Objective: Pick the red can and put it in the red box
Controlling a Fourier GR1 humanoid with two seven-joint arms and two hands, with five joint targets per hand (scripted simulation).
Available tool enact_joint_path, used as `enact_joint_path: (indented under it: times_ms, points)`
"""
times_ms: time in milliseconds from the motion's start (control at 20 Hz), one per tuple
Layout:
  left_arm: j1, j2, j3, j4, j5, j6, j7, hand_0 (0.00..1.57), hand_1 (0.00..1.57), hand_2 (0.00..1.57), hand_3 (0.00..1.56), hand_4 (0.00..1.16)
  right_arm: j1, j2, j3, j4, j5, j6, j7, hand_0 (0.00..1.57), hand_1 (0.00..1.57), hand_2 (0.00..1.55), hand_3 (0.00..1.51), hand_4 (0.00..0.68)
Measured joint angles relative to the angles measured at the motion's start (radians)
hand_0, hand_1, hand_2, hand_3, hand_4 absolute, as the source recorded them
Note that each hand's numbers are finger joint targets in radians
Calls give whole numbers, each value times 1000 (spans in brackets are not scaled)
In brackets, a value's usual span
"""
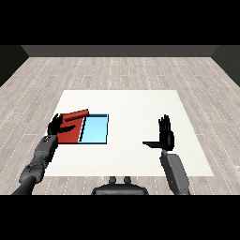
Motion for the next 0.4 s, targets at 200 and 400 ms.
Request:
enact_joint_path:
  times_ms: [200,400]
  points:
    - [9,-77,107,-129,136,-147,-184,0,0,0,0,0,1,-7,5,0,0,19,-7,0,0,0,0,0]
    - [58,-204,127,-264,205,-261,-328,0,0,0,0,0,23,-22,10,5,15,38,-26,0,0,0,0,0]
